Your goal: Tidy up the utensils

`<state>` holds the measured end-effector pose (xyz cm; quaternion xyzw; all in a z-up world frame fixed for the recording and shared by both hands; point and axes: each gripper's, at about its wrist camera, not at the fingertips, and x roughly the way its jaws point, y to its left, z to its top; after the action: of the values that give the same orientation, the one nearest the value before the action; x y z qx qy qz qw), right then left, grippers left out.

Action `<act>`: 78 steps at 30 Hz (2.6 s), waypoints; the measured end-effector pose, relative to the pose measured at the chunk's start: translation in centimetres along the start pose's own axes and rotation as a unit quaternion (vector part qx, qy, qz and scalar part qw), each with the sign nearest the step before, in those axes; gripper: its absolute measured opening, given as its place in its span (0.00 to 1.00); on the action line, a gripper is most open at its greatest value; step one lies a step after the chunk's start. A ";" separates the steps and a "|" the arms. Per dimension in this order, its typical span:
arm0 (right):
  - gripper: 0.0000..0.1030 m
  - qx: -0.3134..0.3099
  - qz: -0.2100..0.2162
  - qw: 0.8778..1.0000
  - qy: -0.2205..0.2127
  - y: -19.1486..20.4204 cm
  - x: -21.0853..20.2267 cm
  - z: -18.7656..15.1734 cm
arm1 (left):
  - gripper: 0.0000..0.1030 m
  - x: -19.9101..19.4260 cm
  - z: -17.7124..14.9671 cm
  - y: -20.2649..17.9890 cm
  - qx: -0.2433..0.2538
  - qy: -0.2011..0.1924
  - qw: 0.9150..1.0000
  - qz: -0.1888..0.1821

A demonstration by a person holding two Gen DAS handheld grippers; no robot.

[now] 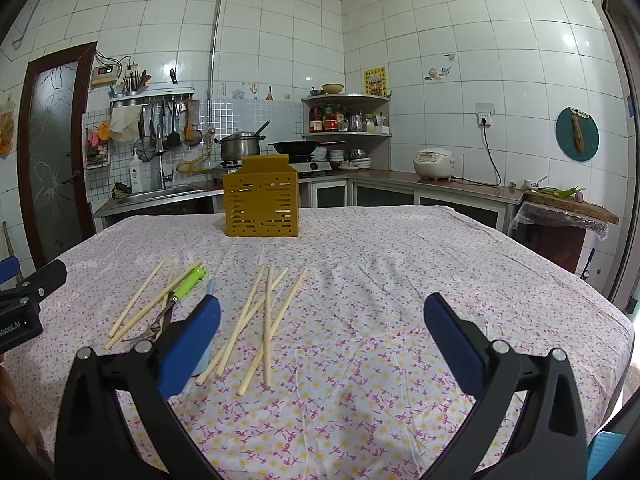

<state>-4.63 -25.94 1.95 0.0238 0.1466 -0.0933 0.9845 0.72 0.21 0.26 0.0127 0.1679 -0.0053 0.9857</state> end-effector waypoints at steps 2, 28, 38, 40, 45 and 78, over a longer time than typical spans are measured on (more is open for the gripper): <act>0.96 0.000 0.000 1.000 0.001 0.0 0.0 0.0 | 0.95 0.0 0.0 0.0 0.000 0.000 1.000 0.000; 0.96 -0.009 -0.017 1.000 0.023 0.4 2.4 2.1 | 0.95 2.2 1.7 0.0 0.015 0.019 1.000 -0.019; 0.96 -0.017 -0.001 0.993 0.114 0.9 9.5 4.7 | 0.95 8.8 4.6 -0.4 0.045 0.096 0.994 -0.024; 0.96 -0.038 -0.009 0.989 0.140 1.8 11.5 5.0 | 0.95 10.3 4.9 -0.3 0.047 0.114 0.992 -0.022; 0.96 -0.044 -0.017 0.983 0.175 2.8 15.4 5.4 | 0.95 14.6 5.4 0.4 0.040 0.167 0.985 -0.021; 0.22 0.009 -0.005 0.931 0.364 3.0 26.1 3.2 | 0.38 26.9 4.2 -0.1 0.026 0.365 0.930 -0.033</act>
<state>21.32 -27.86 -2.58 0.0639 0.4941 -0.0843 0.8629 27.47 -0.13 -4.64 0.0335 0.5164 -0.0371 0.8549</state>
